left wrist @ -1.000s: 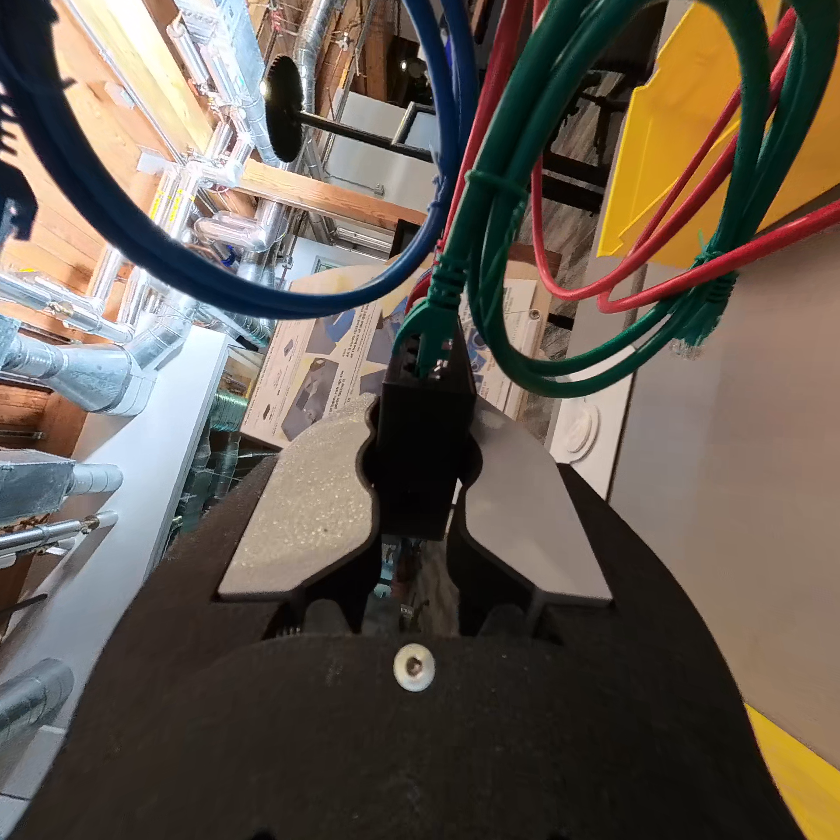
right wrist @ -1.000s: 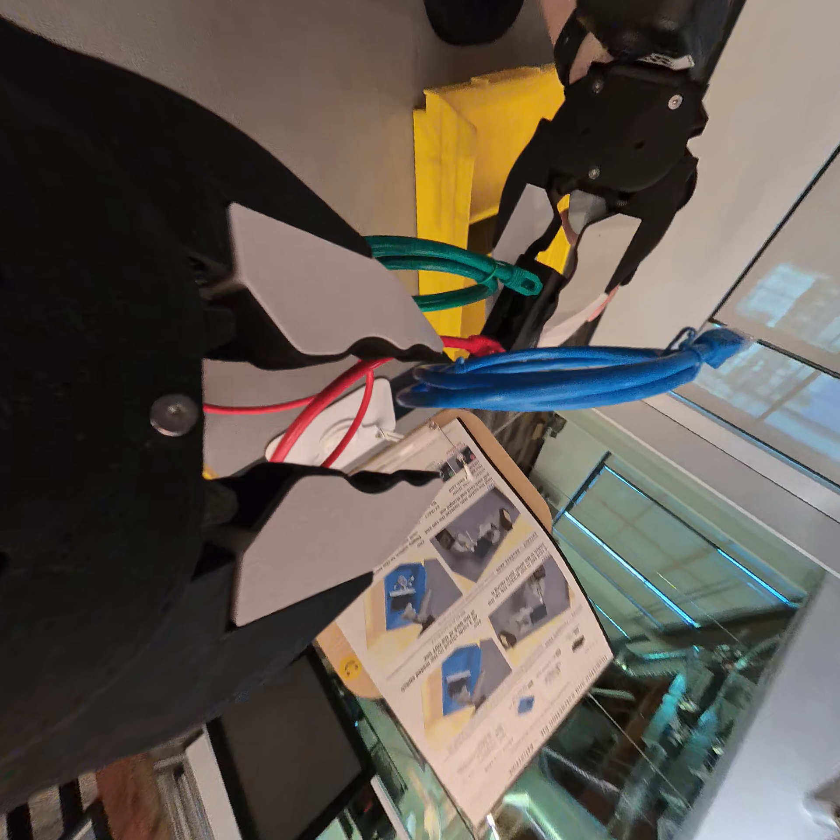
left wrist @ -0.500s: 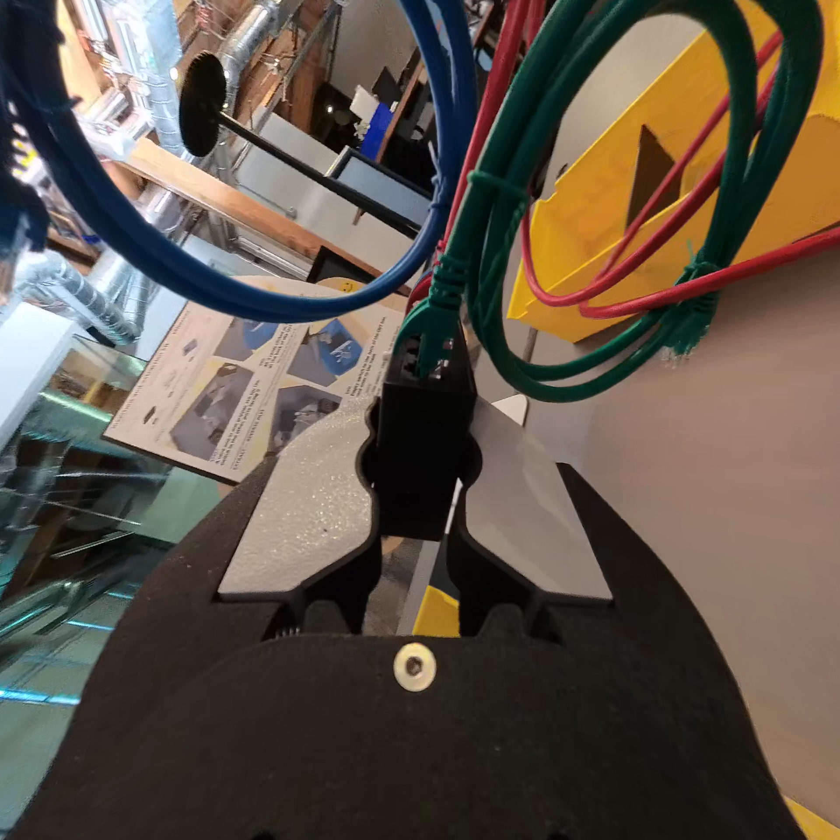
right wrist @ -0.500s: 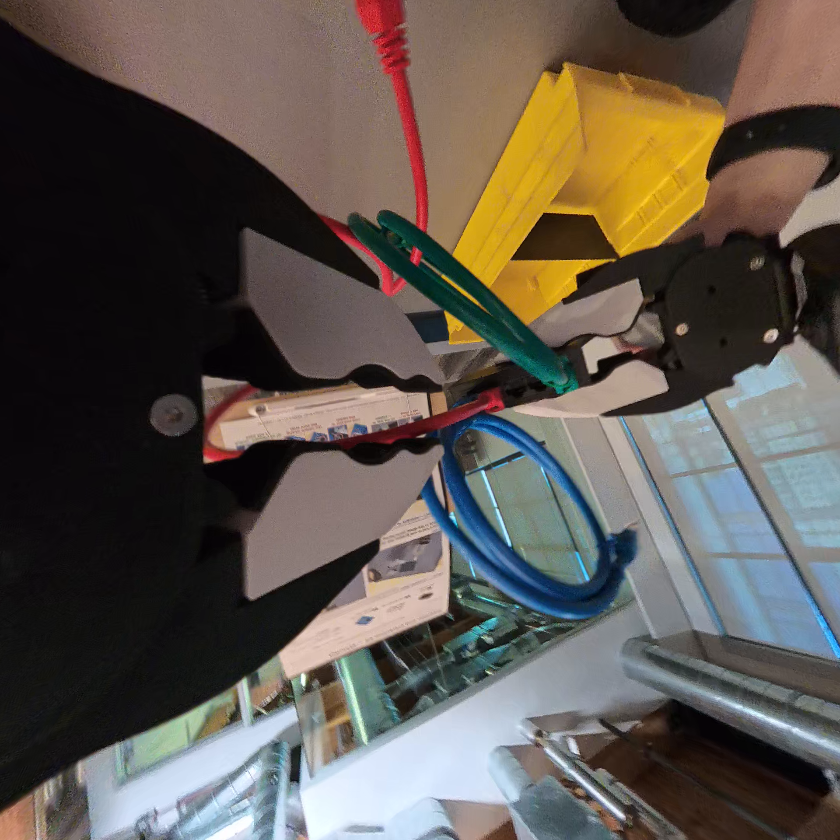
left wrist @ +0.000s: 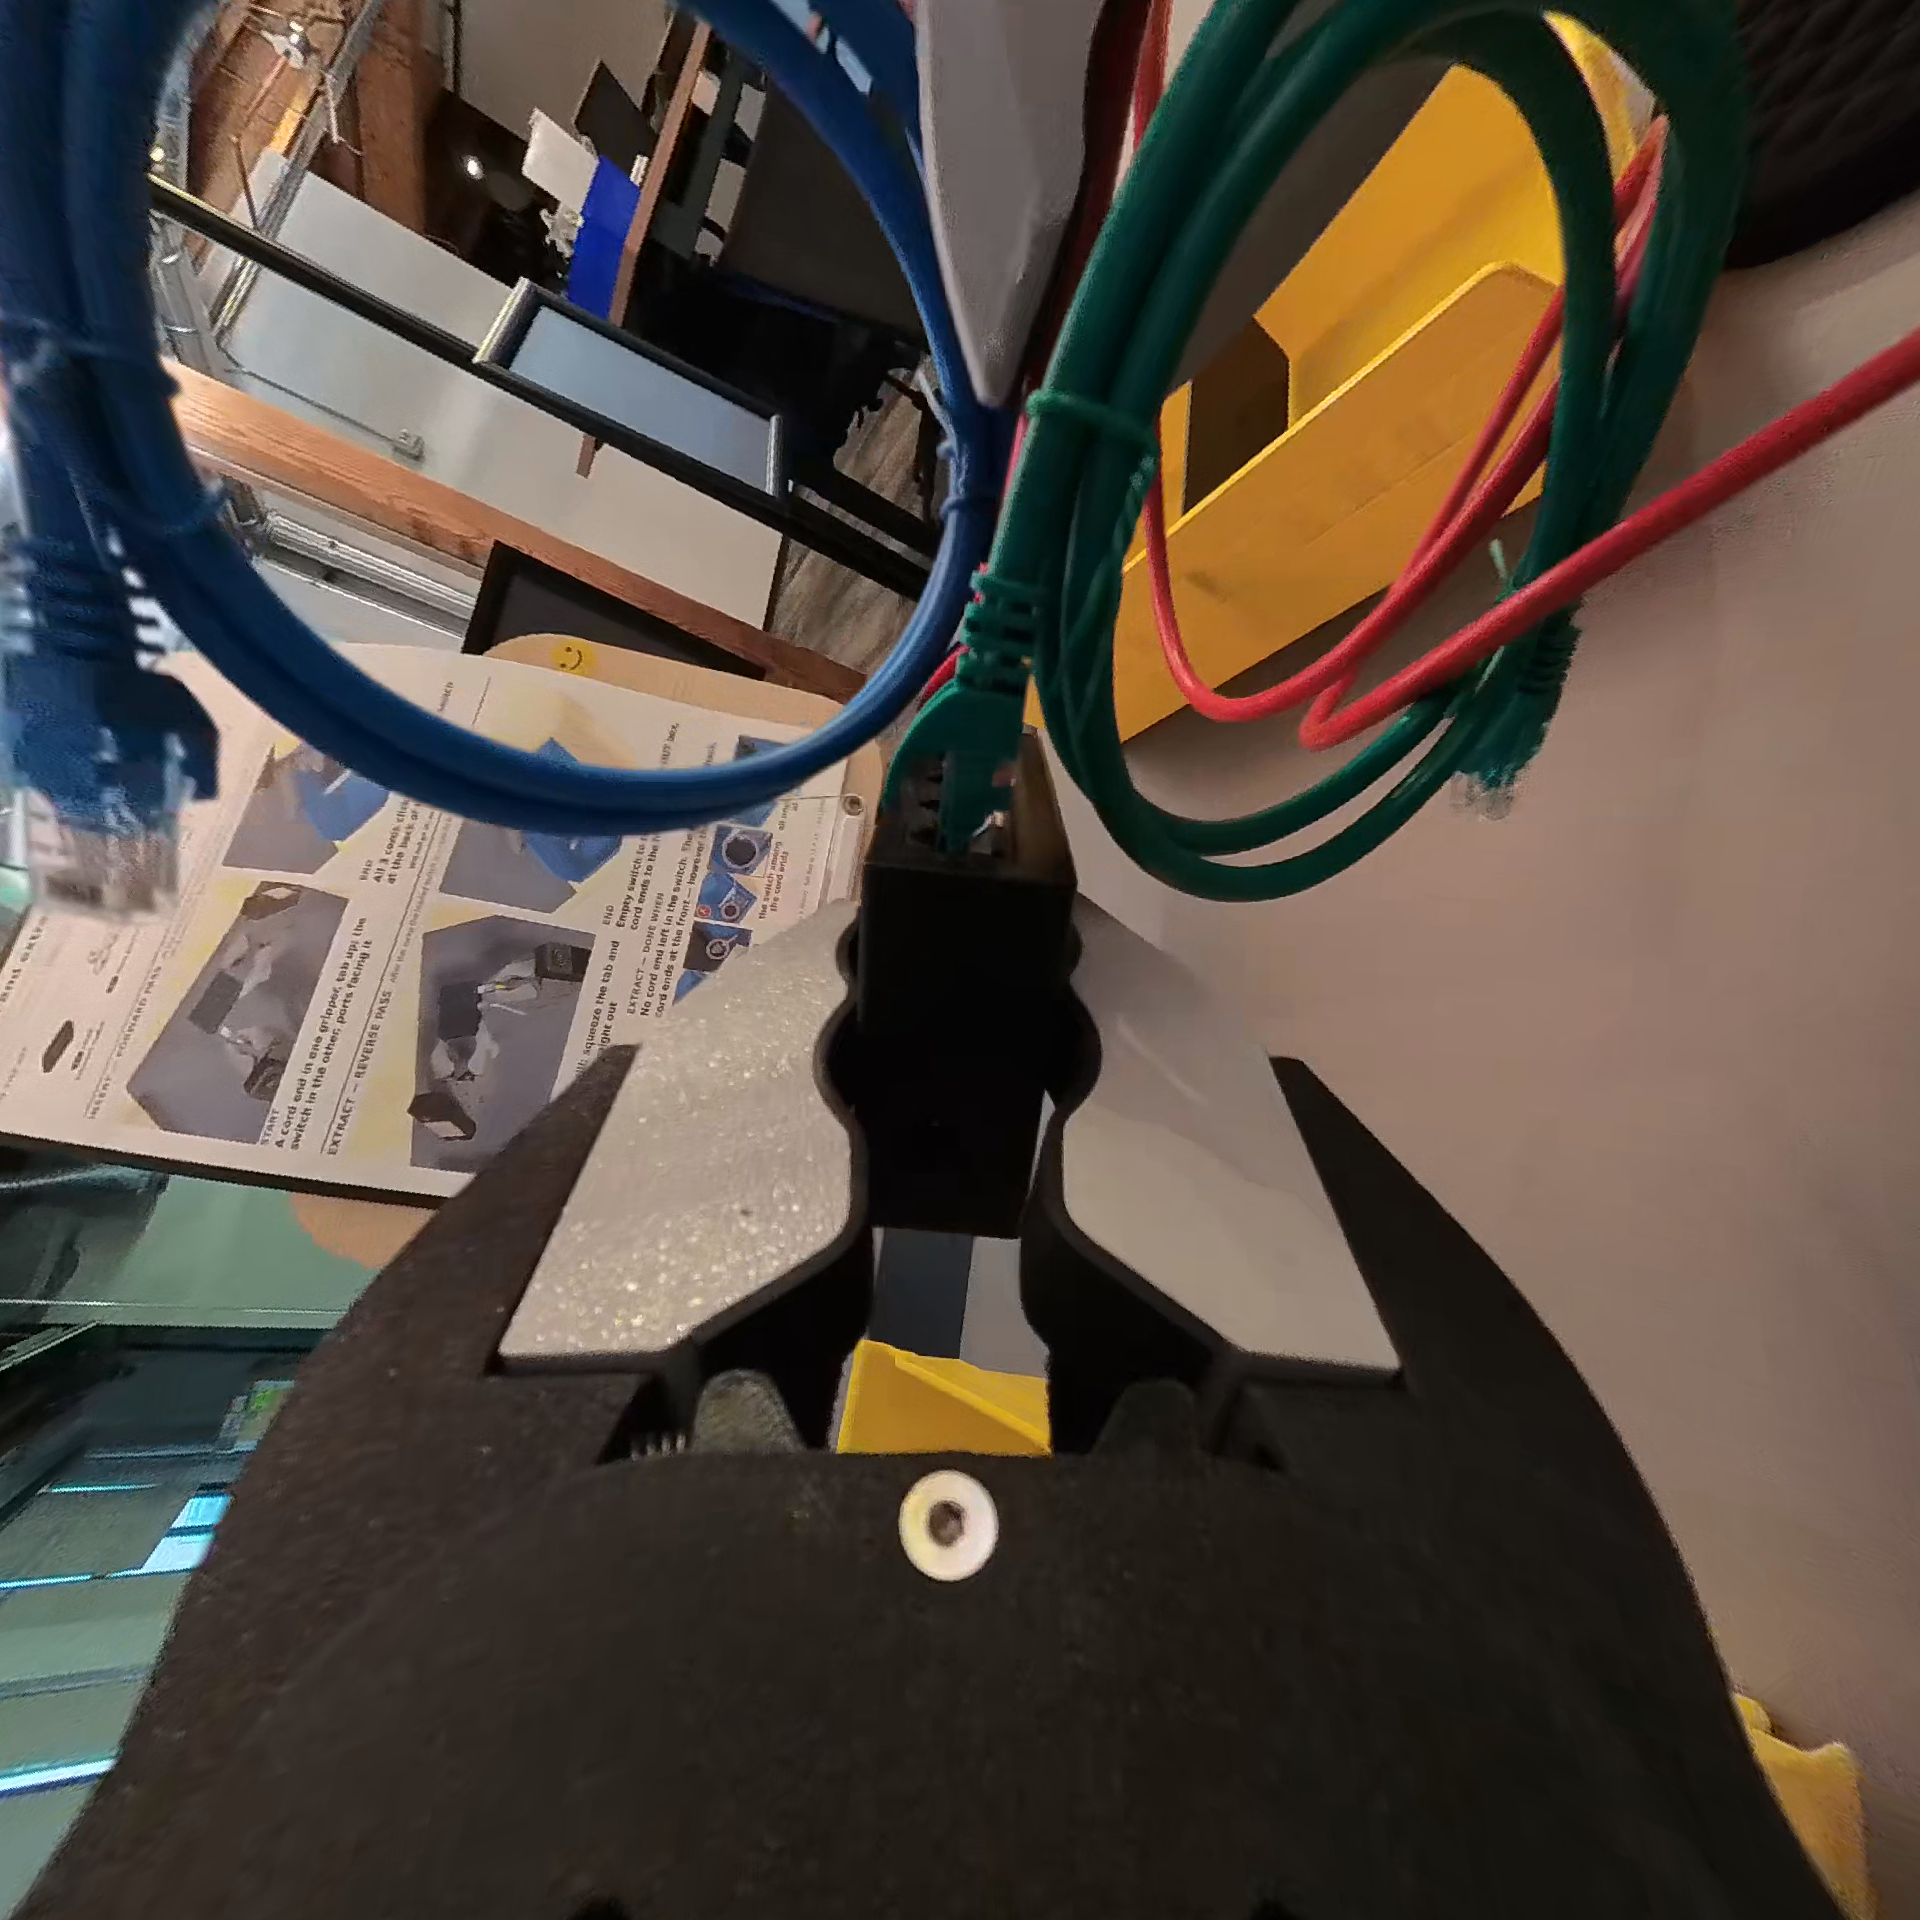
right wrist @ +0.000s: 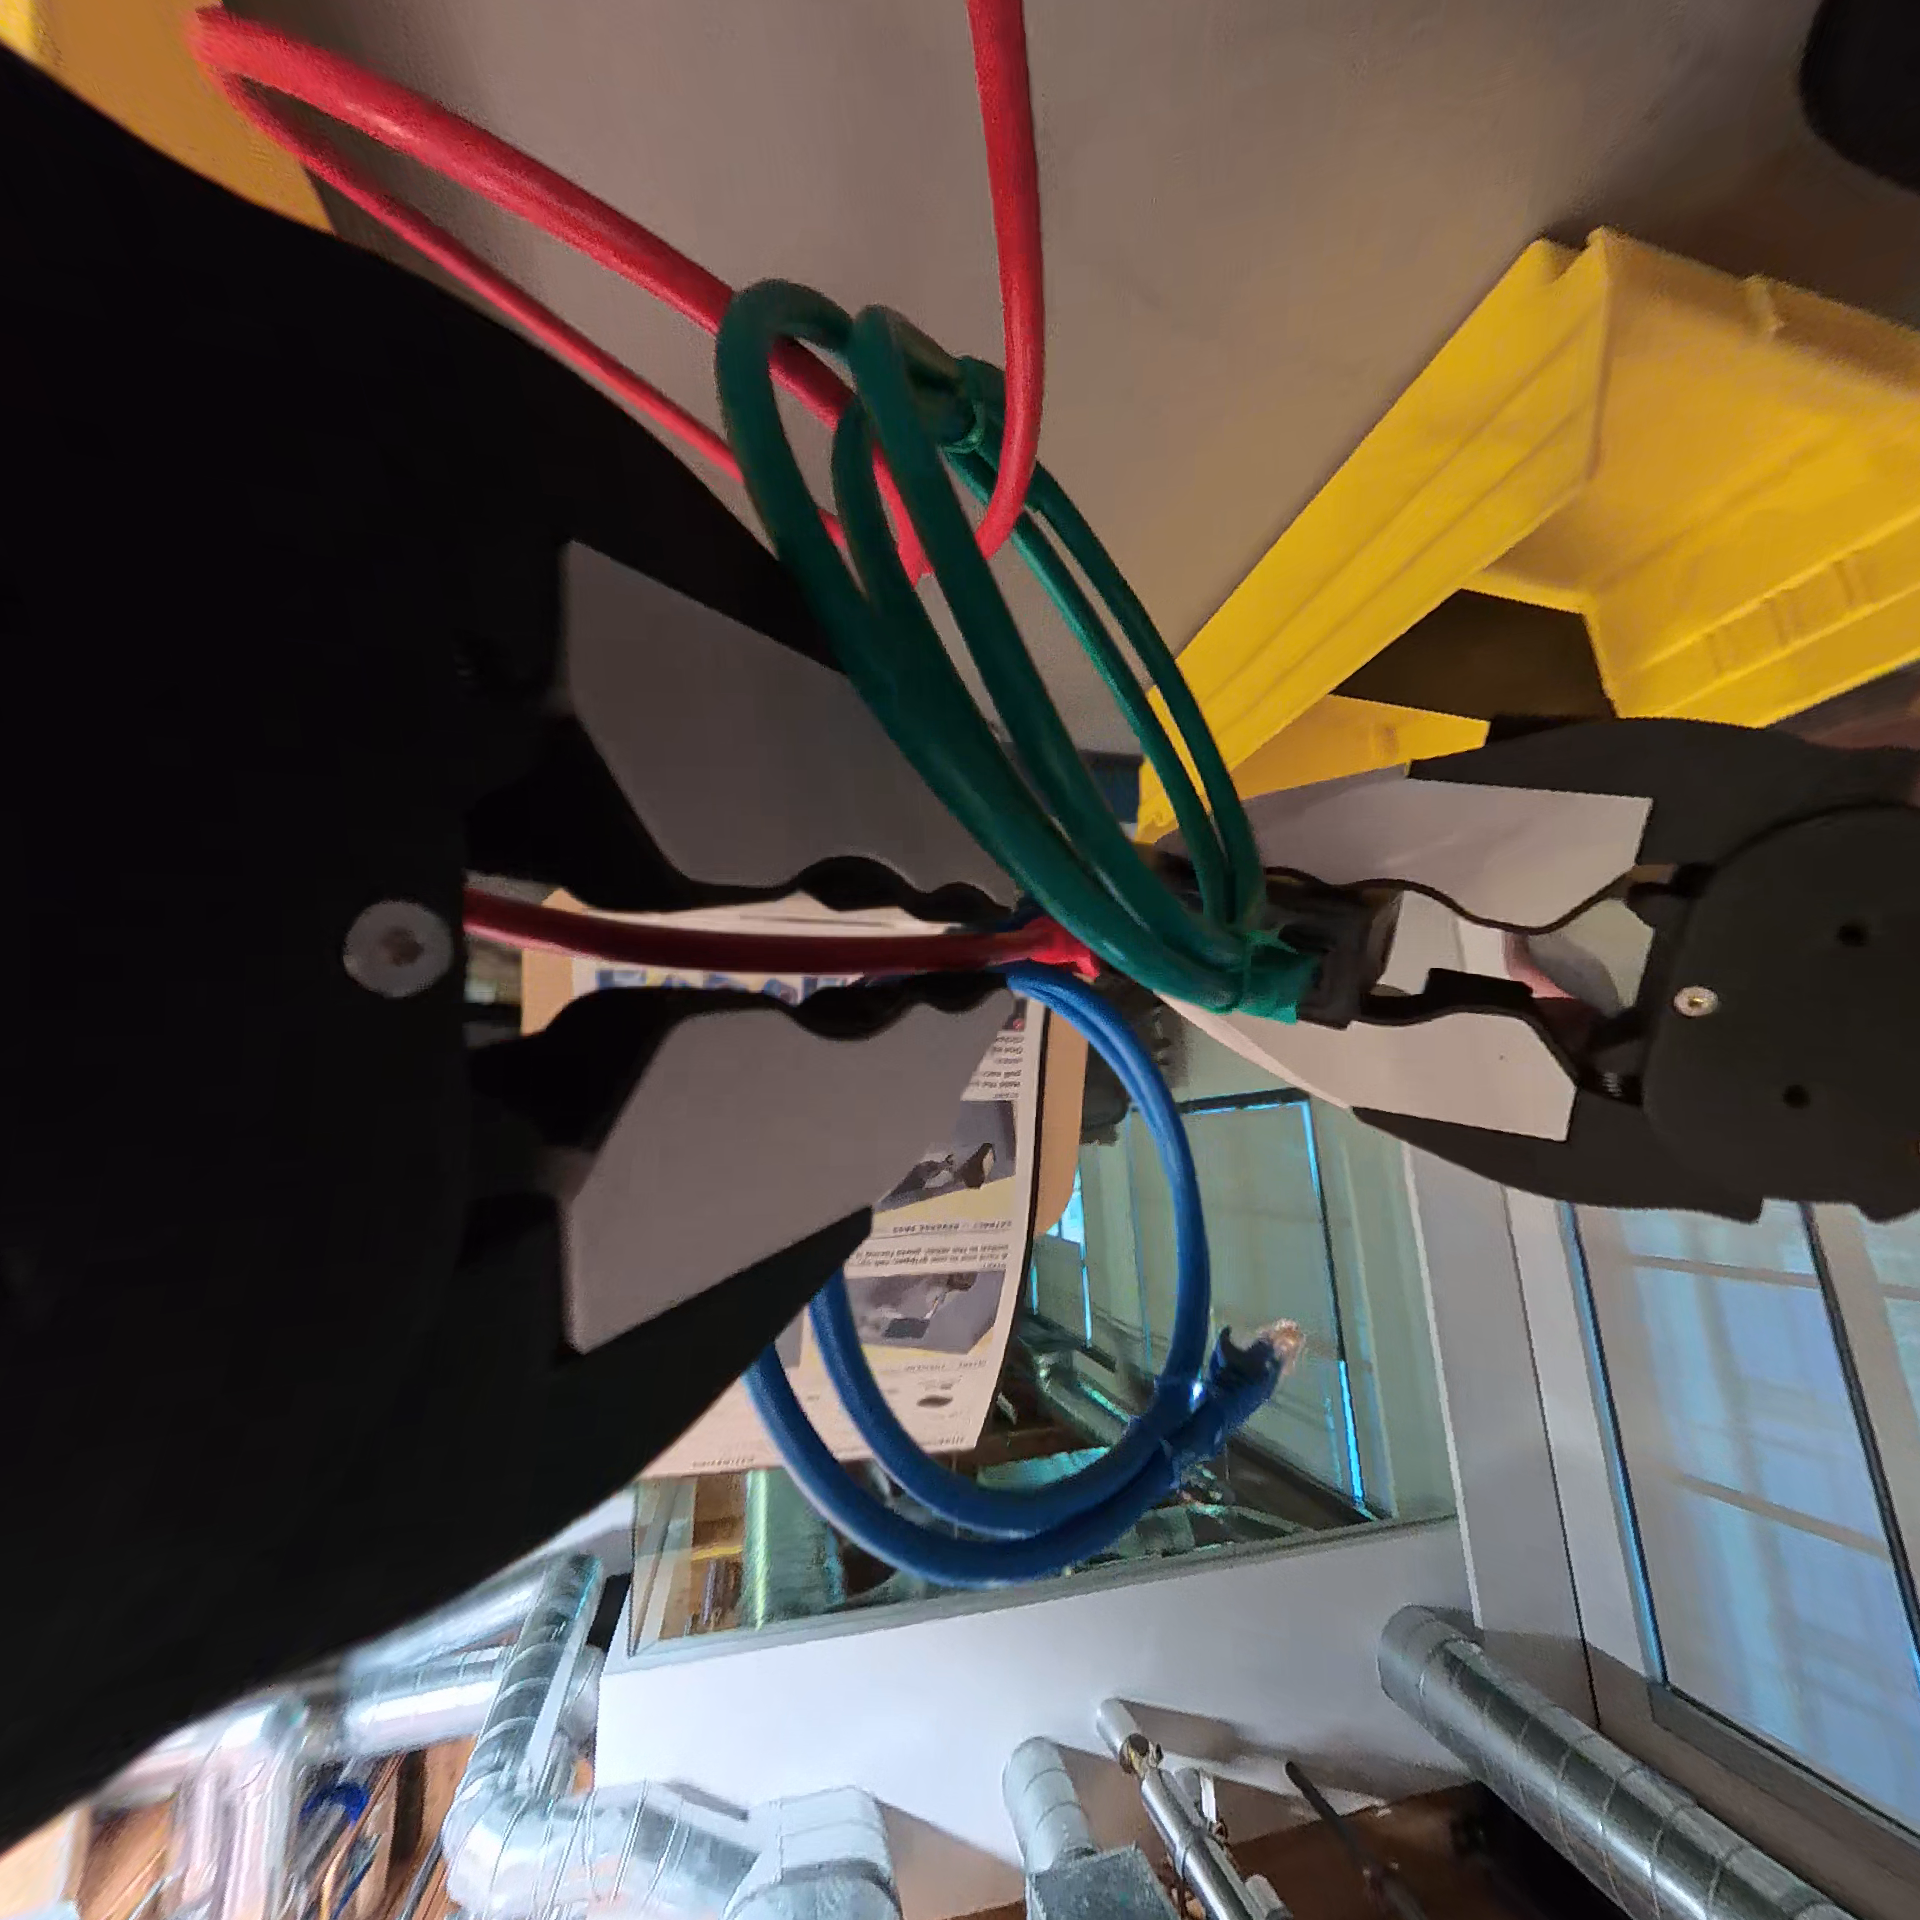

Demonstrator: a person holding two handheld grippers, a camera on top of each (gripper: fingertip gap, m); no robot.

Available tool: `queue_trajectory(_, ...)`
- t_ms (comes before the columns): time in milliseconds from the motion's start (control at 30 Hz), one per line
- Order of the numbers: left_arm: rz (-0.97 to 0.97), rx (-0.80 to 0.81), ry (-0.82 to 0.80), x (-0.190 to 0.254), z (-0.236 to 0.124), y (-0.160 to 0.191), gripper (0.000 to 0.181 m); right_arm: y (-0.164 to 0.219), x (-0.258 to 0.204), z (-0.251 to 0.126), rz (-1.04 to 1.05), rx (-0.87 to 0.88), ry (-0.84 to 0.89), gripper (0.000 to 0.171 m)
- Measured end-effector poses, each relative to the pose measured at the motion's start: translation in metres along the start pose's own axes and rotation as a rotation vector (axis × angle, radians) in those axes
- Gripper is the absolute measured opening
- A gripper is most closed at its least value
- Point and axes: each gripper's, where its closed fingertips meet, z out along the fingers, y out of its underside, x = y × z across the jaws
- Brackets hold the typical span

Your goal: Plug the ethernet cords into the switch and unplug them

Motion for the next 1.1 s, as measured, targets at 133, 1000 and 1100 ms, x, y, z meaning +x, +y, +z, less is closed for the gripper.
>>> queue_trajectory(133, -0.005, -0.013, -0.009, -0.002, -0.001, -0.002, 0.030, 0.000, 0.004, -0.006, -0.055, -0.075, 0.010, 0.008)
queue_trajectory(1000, 0.008, -0.159, -0.156, -0.023, 0.000, 0.010, 0.030, 0.004, 0.053, -0.041, 0.167, -0.031, 0.216, 0.015)
queue_trajectory(1100, -0.022, -0.214, -0.250, -0.040, -0.004, 0.021, 0.030, -0.007, 0.065, -0.058, 0.458, 0.144, 0.173, 0.030)
